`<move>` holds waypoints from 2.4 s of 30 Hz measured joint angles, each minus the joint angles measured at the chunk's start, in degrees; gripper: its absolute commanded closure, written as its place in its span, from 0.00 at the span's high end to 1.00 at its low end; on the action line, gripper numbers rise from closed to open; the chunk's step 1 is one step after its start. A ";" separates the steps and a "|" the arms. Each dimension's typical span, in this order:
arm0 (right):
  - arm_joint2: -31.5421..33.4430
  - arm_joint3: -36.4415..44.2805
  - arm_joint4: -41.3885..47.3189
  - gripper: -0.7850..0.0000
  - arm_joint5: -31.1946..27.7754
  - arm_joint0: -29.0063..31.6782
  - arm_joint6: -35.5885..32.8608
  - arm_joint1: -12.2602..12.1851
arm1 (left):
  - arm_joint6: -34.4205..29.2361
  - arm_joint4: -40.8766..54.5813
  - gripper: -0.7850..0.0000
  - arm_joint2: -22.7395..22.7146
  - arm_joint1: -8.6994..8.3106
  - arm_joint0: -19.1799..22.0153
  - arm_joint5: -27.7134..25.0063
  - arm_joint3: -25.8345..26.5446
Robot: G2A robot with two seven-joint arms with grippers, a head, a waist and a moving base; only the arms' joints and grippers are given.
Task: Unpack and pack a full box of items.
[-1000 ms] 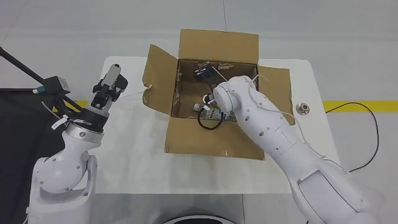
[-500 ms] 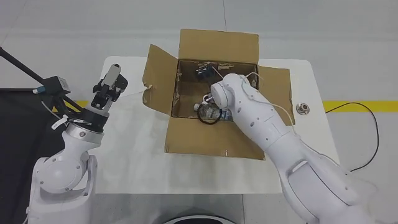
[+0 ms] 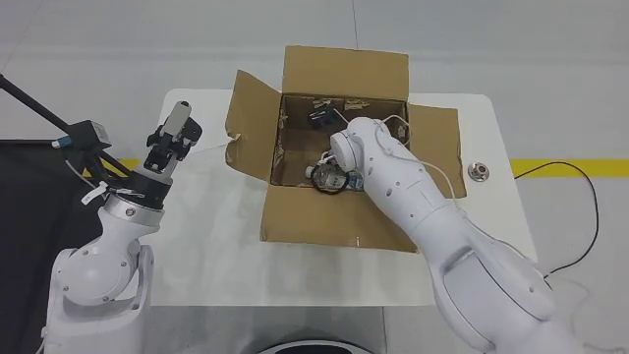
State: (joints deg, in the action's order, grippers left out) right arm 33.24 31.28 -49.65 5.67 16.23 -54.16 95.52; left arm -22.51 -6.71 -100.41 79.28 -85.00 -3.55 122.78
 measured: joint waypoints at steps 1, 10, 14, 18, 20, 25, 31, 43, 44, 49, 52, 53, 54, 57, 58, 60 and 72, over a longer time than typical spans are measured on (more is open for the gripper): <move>0.10 -0.22 -0.06 0.00 0.06 -0.18 0.24 0.10 | 0.00 0.00 1.00 0.00 0.00 0.00 0.00 0.00; 3.43 5.78 -0.61 0.00 -0.99 -1.14 2.31 -0.94 | 0.00 0.00 1.00 0.00 0.00 0.00 0.00 0.00; 6.75 14.40 -2.71 0.00 -1.06 0.54 0.78 -3.23 | 0.00 0.00 1.00 0.00 0.00 0.00 0.00 0.00; 13.93 30.02 -8.31 0.00 0.37 6.01 -4.58 -7.62 | 0.00 0.00 1.00 0.00 0.00 0.00 0.00 0.00; 18.57 39.13 -11.60 0.00 0.27 10.37 -8.17 -9.92 | 0.00 0.00 1.00 0.00 0.00 0.00 0.00 0.00; 34.12 65.77 -22.46 0.00 -0.42 26.13 -18.79 -15.25 | 0.00 0.00 1.00 0.00 0.00 0.00 0.00 0.00; 49.23 84.20 -35.58 0.00 3.19 40.35 -27.17 -17.80 | 0.00 0.00 1.00 0.00 0.00 0.00 0.00 0.00; 61.96 70.30 -42.52 0.00 4.02 45.28 -32.32 -18.86 | 0.00 0.00 1.00 0.00 0.00 0.00 0.00 0.00; 62.27 68.64 -41.44 0.00 4.21 45.13 -31.39 -18.84 | 0.00 0.00 1.00 0.00 0.00 0.00 0.00 0.00; 63.22 59.24 -38.38 0.00 4.86 42.92 -27.45 -18.85 | 0.00 0.00 1.00 0.00 0.00 0.00 0.00 0.00; 63.56 54.74 -37.63 0.04 4.75 41.32 -26.16 -18.95 | 0.00 0.00 1.00 0.00 0.00 0.00 0.00 0.00; 63.56 53.66 -37.50 0.08 4.66 40.89 -25.81 -18.98 | 0.00 0.00 1.00 0.00 0.00 0.00 0.00 0.00; 63.56 52.40 -37.22 0.11 4.54 40.34 -25.37 -19.01 | 0.00 0.00 1.00 0.00 0.00 0.00 0.00 0.00; 63.47 49.89 -36.63 0.23 4.28 39.18 -24.33 -19.08 | 0.00 0.00 1.00 0.00 0.00 0.00 0.00 0.00; 63.45 49.30 -36.43 0.28 4.21 38.90 -24.08 -19.10 | 0.00 0.00 1.00 0.00 0.00 0.00 0.00 0.00; 63.36 48.25 -36.06 0.41 4.05 38.36 -23.71 -19.16 | 0.00 0.00 1.00 0.00 0.00 0.00 0.00 0.00; 63.44 68.45 -34.61 1.00 4.89 40.99 -23.08 -19.39 | 0.00 0.00 1.00 0.00 0.00 0.00 0.00 0.00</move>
State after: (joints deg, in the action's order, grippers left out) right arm 96.69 99.73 -84.26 10.56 57.22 -77.24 76.13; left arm -22.51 -6.71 -100.41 79.28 -85.00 -3.55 122.78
